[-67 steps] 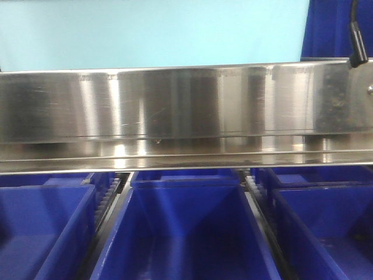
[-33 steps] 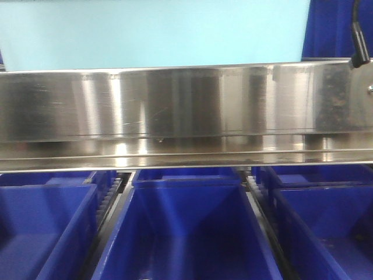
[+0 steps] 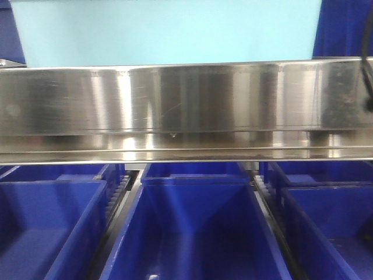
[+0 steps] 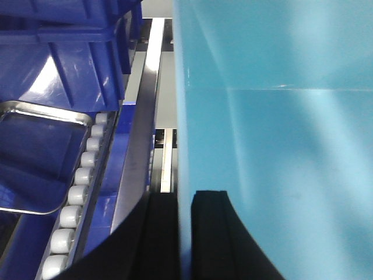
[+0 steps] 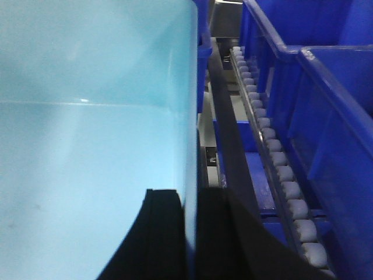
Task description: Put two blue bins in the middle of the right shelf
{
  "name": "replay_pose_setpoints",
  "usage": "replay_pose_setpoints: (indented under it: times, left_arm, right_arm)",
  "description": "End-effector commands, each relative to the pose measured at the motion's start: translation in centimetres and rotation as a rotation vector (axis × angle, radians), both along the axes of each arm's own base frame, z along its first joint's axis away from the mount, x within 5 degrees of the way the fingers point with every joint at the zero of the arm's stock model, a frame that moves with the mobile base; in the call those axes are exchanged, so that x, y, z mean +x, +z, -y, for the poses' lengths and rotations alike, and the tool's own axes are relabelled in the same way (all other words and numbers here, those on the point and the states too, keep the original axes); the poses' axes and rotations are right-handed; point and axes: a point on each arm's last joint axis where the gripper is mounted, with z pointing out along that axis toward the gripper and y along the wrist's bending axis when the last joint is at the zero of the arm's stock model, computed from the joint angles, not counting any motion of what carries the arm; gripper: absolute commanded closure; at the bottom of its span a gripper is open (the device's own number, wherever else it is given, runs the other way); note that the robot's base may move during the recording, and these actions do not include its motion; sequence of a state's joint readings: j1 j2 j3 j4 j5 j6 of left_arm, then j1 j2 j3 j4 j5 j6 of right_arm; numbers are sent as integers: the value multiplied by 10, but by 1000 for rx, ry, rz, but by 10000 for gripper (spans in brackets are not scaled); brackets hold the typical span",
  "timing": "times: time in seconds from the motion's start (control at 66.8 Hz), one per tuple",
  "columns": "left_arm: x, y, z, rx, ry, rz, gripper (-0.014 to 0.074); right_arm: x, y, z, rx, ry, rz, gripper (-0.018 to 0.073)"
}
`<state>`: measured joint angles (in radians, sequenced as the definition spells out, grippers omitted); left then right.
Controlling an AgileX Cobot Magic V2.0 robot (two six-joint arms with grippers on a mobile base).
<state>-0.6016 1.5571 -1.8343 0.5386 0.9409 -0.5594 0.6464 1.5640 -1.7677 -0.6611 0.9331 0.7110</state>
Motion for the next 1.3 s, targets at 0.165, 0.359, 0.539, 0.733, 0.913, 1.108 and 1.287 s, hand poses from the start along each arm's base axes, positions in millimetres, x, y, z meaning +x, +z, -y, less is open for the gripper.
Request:
replay_pose_setpoints:
  times: [0.165, 0.359, 0.539, 0.733, 0.913, 1.108, 1.287]
  left_arm:
    - [-2, 4, 8, -72, -60, 72, 708]
    - [-1, 1, 9, -89, -55, 68, 708]
    - [-4, -9, 9, -102, -71, 71, 708]
    - [-10, -27, 6, -102, -87, 83, 708]
    - [-16, -42, 6, -102, -135, 107, 708]
    - [-14, -62, 10, -83, -176, 98, 708]
    - [-12, -78, 11, -39, -181, 72, 708]
  right_arm:
    - [-9, 8, -4, 32, 75, 94, 726]
    - [-7, 1, 0, 12, 35, 81, 726]
    - [-7, -6, -1, 28, 27, 61, 726]
    - [-8, -21, -1, 37, 31, 54, 726]
    - [-7, -36, -5, 36, 60, 39, 726]
    - [-8, -52, -4, 26, 53, 4, 726]
    - [-6, -71, -6, 37, 48, 2, 726]
